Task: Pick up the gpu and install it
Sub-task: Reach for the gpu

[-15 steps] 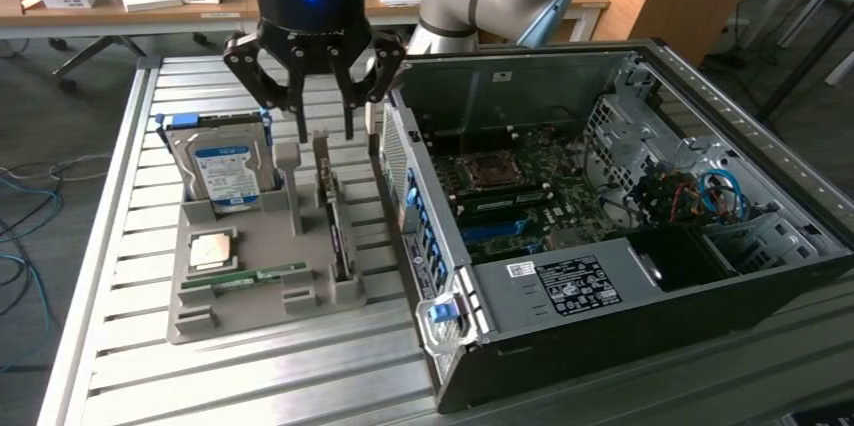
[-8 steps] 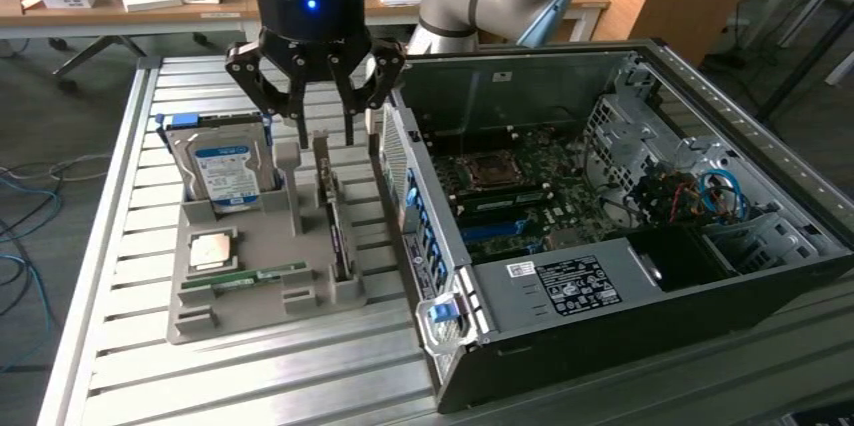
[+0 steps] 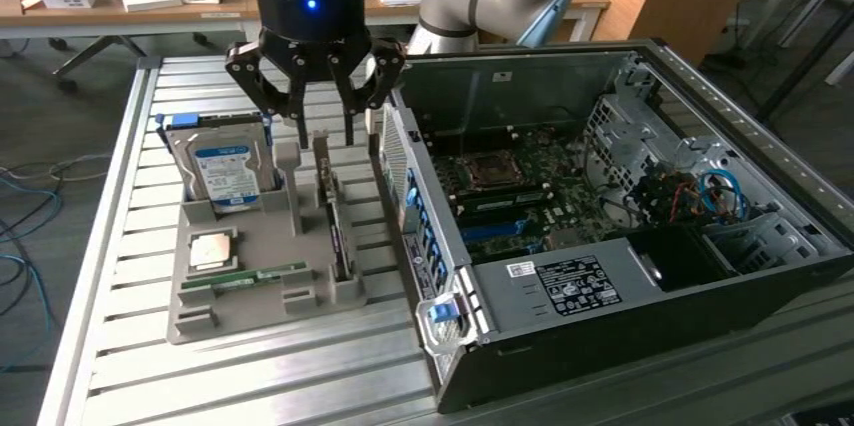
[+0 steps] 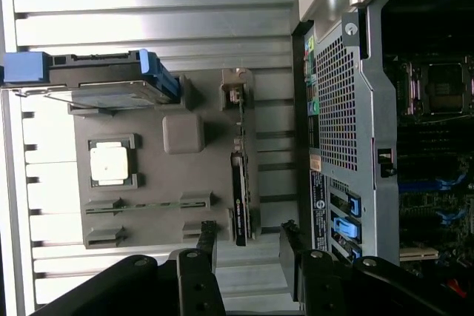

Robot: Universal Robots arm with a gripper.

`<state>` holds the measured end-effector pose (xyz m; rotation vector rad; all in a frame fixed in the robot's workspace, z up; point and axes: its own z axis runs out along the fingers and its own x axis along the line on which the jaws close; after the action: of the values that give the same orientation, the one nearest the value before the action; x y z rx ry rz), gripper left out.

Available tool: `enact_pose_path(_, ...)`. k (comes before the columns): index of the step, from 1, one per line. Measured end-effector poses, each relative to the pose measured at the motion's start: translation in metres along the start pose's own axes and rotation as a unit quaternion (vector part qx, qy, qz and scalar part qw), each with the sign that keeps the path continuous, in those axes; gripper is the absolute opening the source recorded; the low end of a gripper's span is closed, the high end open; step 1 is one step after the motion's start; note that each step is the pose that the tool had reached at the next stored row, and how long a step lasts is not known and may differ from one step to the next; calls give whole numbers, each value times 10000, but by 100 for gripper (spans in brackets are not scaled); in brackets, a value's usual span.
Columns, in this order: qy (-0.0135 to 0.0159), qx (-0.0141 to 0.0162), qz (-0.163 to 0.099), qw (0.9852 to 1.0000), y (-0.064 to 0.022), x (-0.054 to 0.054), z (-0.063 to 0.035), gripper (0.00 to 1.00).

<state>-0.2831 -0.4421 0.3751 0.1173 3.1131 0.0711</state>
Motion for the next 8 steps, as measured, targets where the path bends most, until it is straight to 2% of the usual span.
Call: enact_pose_path(8, 0, 0, 0, 10000, 0, 0, 0, 45)
